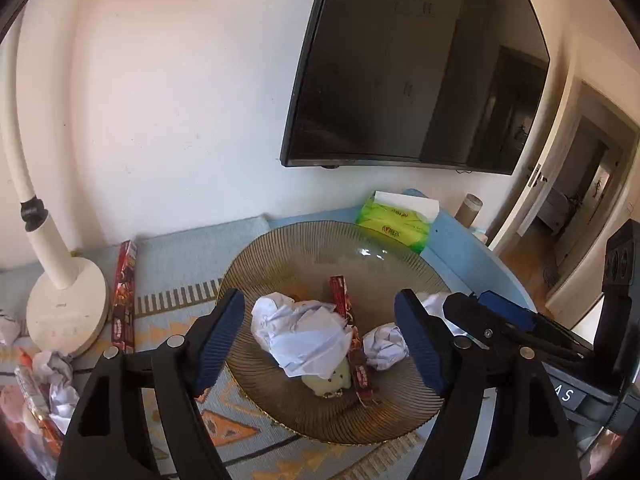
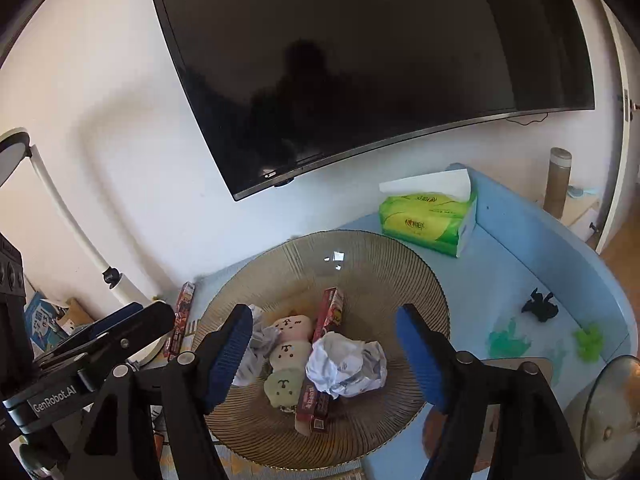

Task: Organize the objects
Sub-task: 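Carry both paper balls to the gold bowl and release them, then move both tools back toward the pile of paper and snack boxes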

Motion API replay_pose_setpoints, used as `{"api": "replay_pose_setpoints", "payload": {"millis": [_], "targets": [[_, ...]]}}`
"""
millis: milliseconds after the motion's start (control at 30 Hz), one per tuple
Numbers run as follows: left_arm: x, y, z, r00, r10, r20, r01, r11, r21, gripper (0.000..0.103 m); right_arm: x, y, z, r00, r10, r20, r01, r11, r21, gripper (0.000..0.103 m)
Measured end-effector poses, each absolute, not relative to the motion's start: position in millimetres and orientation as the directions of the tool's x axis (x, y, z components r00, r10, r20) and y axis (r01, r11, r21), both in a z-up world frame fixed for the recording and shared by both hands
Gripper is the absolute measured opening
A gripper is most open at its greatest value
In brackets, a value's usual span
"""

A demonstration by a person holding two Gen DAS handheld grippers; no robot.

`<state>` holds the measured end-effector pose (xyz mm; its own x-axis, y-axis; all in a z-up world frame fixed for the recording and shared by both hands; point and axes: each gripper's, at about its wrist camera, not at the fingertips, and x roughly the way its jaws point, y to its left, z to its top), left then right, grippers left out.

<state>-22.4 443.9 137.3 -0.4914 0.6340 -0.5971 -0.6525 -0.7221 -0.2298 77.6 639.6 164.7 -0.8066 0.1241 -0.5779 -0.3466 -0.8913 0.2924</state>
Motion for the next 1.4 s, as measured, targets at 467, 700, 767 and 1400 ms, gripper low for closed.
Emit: {"api": "replay_pose_setpoints", "payload": {"millis": [467,700,767,1400], "targets": [[31,310,152,-0.578,0.605,-0.547,-0.593,-0.773,-0.228,0.079,116,499,136,-0.776,-0.054,-0.628,-0.109,-0.97,0.217,0.083],[61,170,131,-0.733,0.451,-0.51,-0.383,-0.892,-0.238,0.103,99,439,85,-0.722,-0.112,-0.683,-0.059,-0.973,0.222,0.086],[60,123,115,-0.781,0.337,-0.526,-0.245,-0.94,-0.239,0.103,96,428,70,-0.709,-0.129,-0.693,-0.037,-0.975,0.22,0.086],[37,41,33,-0.74,0.244,-0.627,-0.071,-0.955,-0.287,0.102,95,429,56,-0.715,-0.01,-0.699,-0.15,-0.975,0.167,0.087]]}}
